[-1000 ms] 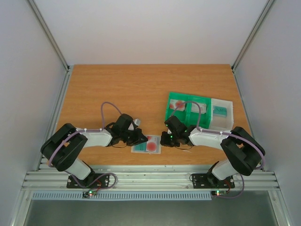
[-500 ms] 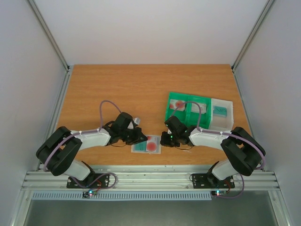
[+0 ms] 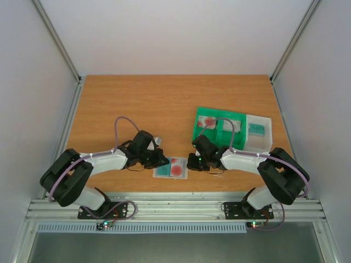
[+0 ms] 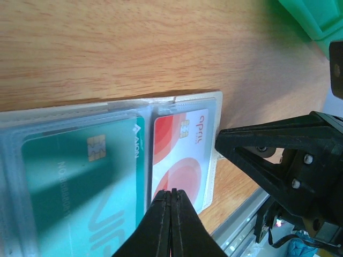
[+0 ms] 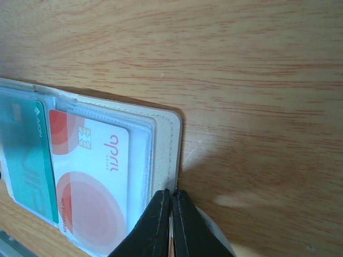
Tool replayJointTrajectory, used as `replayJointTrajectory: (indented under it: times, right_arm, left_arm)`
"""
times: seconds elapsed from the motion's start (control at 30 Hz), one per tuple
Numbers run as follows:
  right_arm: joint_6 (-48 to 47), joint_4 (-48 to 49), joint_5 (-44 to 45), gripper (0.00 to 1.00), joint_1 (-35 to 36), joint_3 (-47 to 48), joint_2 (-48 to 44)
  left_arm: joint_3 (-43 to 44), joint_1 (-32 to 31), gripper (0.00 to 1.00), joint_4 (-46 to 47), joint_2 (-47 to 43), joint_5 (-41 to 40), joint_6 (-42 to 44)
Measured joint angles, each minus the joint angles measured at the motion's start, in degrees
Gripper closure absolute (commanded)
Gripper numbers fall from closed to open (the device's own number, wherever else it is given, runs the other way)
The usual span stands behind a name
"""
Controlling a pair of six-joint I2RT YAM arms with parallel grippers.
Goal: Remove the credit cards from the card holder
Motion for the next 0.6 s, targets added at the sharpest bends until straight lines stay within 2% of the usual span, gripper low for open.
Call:
replayJointTrajectory:
  times: [0.07,0.3,0.6]
  right_arm:
    - [-0.02,-0.02,0.0,0.91,0.0,0.0,-0.02]
    - [-0.22,-3.32,-0.37,0.84,0.0,0.57,-1.68]
    - [-0.11,-5.11,-1.27,0.81,0.42,4.24,-4.09]
  left_arm:
    - [0.0,0.13,0.95,-0.76,-0.22,-0.37,0.28]
    - [-0.04,0.2,0.71,-1.4,-0.74,-0.48,1.14]
    - [-0.7,0.2,0.7,4.31,0.31,1.44,0.55]
